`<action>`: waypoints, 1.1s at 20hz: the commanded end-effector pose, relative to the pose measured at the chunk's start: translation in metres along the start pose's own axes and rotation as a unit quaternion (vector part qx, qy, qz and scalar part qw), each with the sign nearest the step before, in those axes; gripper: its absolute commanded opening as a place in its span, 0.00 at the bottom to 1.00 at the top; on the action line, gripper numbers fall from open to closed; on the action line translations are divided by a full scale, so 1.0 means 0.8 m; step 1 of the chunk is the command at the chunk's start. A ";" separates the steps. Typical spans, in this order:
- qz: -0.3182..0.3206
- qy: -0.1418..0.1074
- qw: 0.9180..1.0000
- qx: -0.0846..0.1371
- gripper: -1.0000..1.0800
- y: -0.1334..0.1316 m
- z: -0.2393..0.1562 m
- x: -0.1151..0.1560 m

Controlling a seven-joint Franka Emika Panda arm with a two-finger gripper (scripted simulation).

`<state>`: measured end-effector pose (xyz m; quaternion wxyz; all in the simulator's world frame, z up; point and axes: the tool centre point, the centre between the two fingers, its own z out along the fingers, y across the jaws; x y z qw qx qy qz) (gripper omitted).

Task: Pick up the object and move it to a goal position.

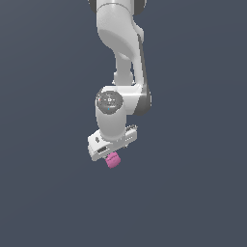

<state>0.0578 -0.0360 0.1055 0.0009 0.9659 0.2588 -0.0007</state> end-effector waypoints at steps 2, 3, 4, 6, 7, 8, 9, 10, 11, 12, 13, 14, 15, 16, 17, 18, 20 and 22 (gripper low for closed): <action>-0.026 0.001 1.000 0.000 0.96 0.010 0.010 0.001; -0.031 0.001 1.000 0.000 0.96 0.013 0.012 0.001; -0.036 0.001 0.999 0.000 0.96 0.015 0.015 0.001; -0.044 0.001 0.999 0.000 0.96 0.018 0.018 0.001; -0.047 0.001 0.999 0.001 0.96 0.019 0.019 0.001; -0.050 0.001 0.999 0.001 0.96 0.021 0.020 0.001; -0.052 0.001 0.999 0.001 0.96 0.021 0.021 0.001; -0.053 0.001 0.999 0.001 0.96 0.022 0.022 0.001; -0.054 0.001 0.999 0.001 0.96 0.022 0.022 0.001; -0.054 0.001 0.999 0.001 0.96 0.022 0.022 0.001; -0.052 0.001 0.999 0.001 0.96 0.022 0.022 0.001; -0.052 0.001 0.999 0.001 0.96 0.022 0.023 0.001; -0.052 0.001 0.999 0.001 0.96 0.022 0.024 0.001; -0.052 0.001 0.999 0.001 0.96 0.022 0.027 0.001; -0.052 0.001 0.999 0.001 0.96 0.022 0.030 0.001; -0.052 0.001 0.999 0.001 0.96 0.022 0.034 0.001; -0.053 0.001 0.999 0.001 0.96 0.022 0.046 0.000; -0.054 0.001 0.999 0.001 0.96 0.021 0.061 0.000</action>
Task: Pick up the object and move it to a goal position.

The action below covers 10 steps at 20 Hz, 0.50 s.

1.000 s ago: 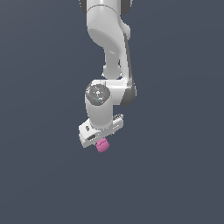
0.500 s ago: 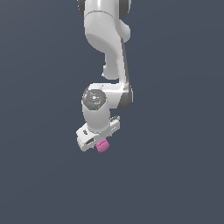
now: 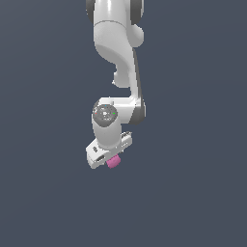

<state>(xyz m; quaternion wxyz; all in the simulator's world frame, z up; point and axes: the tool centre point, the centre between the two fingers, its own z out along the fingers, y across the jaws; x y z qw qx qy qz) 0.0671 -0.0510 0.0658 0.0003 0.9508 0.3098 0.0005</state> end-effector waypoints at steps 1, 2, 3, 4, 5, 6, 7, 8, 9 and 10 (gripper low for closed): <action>-0.001 0.000 1.000 0.000 0.96 -0.001 0.018 -0.001; -0.001 0.000 1.000 0.000 0.96 -0.001 0.024 -0.001; -0.001 0.000 1.000 0.000 0.96 -0.001 0.028 -0.001; -0.001 0.000 1.000 0.000 0.96 -0.001 0.032 -0.001; -0.001 0.000 1.000 0.000 0.96 -0.001 0.034 -0.001; -0.001 0.000 1.000 0.000 0.96 0.000 0.036 -0.001; -0.001 0.000 1.000 0.000 0.96 0.000 0.036 0.000; -0.001 0.000 1.000 0.000 0.96 0.000 0.036 0.000; -0.001 0.000 1.000 0.000 0.96 0.000 0.035 0.000; -0.001 0.000 1.000 0.000 0.00 0.000 0.035 0.000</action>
